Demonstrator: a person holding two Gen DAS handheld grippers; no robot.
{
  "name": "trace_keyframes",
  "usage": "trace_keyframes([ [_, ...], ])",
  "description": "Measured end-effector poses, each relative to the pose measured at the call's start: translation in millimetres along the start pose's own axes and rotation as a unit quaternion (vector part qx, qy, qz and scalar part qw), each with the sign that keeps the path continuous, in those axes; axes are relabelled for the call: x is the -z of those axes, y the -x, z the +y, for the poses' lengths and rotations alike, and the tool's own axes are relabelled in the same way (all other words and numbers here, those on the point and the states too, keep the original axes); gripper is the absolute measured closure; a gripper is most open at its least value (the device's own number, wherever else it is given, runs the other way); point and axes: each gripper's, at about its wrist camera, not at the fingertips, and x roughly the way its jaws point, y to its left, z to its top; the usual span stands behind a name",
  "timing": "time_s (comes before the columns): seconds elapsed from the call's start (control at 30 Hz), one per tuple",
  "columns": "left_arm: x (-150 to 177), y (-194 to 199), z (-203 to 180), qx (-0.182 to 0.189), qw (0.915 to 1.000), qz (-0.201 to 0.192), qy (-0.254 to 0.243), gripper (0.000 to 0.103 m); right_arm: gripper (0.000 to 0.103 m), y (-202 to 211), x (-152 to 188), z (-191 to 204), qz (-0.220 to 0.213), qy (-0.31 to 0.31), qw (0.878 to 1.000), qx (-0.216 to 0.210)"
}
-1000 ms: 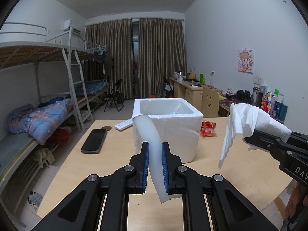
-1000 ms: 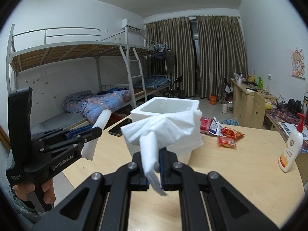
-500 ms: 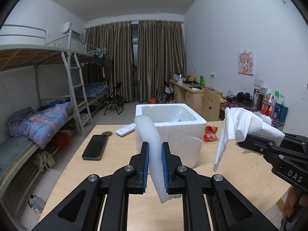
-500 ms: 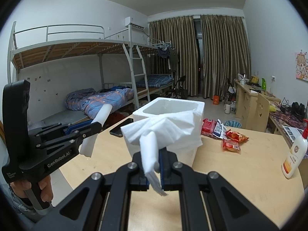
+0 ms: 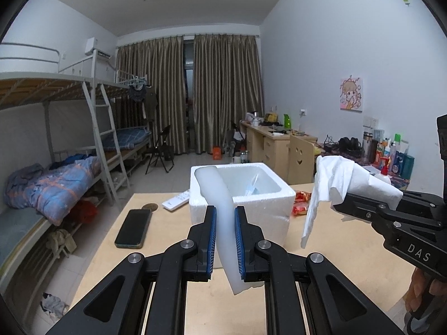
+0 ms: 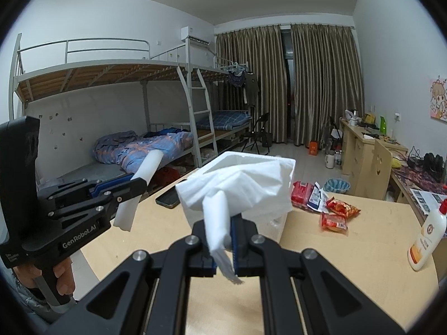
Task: Organize soft objects
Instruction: 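Carry the tissue and foam stick over the white foam box opening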
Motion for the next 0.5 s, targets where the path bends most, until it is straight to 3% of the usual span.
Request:
trace_keyframes([
  [0.5,-34.0,-27.5,-5.7,0.018,0.9997,-0.008,-0.012,0.089,0.093,-13.1,-28.9,-9.6,-0.008,0.010,1.000,0.010],
])
